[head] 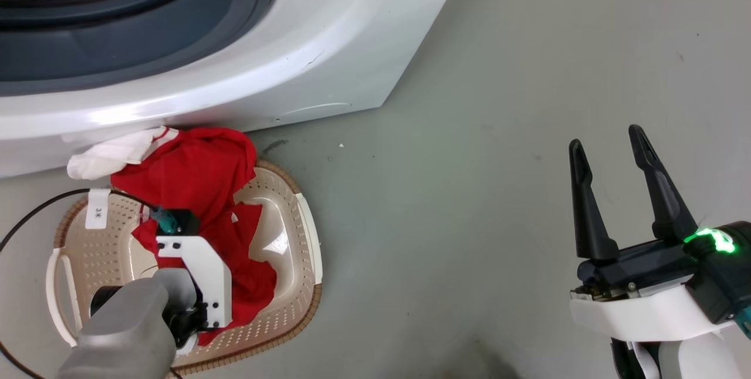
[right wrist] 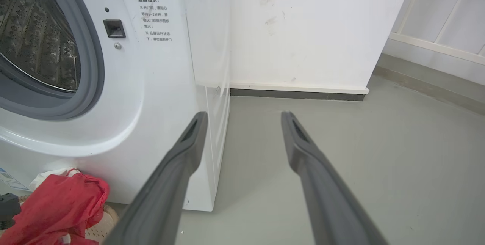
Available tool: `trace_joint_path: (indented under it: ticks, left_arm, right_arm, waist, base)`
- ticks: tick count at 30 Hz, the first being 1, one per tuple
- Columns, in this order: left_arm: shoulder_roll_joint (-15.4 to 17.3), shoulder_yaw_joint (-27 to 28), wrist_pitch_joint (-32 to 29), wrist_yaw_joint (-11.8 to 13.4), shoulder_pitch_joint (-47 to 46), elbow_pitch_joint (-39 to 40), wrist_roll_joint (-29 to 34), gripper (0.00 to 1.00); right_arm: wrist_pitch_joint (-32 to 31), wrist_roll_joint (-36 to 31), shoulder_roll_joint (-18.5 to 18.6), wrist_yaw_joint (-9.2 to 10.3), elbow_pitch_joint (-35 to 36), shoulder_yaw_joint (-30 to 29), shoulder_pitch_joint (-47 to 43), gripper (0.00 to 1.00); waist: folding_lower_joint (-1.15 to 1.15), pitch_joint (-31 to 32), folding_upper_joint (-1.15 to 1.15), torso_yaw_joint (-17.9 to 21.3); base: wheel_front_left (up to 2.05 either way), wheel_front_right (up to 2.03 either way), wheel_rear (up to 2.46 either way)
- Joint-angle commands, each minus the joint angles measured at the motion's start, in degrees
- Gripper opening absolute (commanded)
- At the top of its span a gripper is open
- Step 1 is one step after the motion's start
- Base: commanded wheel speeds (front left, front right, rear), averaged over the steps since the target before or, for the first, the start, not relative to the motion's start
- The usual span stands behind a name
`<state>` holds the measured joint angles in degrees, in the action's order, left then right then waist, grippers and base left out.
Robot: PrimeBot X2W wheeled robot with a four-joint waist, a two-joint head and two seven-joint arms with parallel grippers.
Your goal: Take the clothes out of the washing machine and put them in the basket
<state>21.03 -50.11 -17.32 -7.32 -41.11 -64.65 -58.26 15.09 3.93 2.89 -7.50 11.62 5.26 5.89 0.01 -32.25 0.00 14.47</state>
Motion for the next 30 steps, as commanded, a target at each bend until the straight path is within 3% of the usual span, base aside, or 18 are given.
trace_joint_path:
  ticks: [1,11,12,13,14,22,30]
  left_arm:
    - [-0.3,-0.2,-0.2,0.0,-0.7,-0.6,-0.4,0.0]
    - [-2.5,-0.8,-1.2,-0.1,-2.6,-5.0,-1.3,0.0]
    - [-2.5,-0.9,-0.5,-0.1,-2.8,-5.2,-1.2,0.05]
    - [-2.6,-0.9,0.1,-0.1,-2.8,-5.4,-1.2,0.67]
    - [-2.7,-1.0,1.1,-0.1,-2.7,-5.6,-0.9,1.0]
    - [-3.4,-2.9,6.1,-0.1,0.1,-5.0,-0.2,1.0]
    - [-4.3,-4.7,21.6,-0.1,3.7,-4.7,2.4,1.0]
  right_arm:
    - [0.1,0.0,0.0,0.02,0.3,0.0,0.7,1.0]
    - [0.1,-0.1,0.0,0.02,0.6,-0.2,1.5,1.0]
    - [0.1,-0.1,0.0,0.02,0.6,-0.2,1.6,1.0]
    - [0.1,-0.1,0.0,0.02,0.6,-0.3,1.7,1.0]
    - [0.1,-0.1,0.0,0.02,0.6,-0.3,1.6,1.0]
    - [0.1,-0.9,0.0,0.02,-0.3,0.4,-0.2,1.0]
    - [0.1,-2.0,0.0,0.02,-1.4,0.7,-3.0,1.0]
  waist:
    - [-0.01,-0.6,0.0,0.1]
    - [-0.01,-2.8,0.0,0.3]
    - [-0.01,-2.8,0.0,0.2]
    - [-0.01,-2.8,0.0,0.2]
    - [-0.01,-2.6,0.0,0.1]
    - [-0.01,2.8,0.0,-0.8]
    - [-0.01,10.9,0.0,-2.4]
  base:
    - [0.0,0.0,0.0]
    - [0.0,0.0,0.0]
    - [0.0,0.0,0.0]
    - [0.0,0.0,0.0]
    - [0.0,0.0,0.0]
    - [0.0,0.0,0.0]
    - [0.0,0.0,0.0]
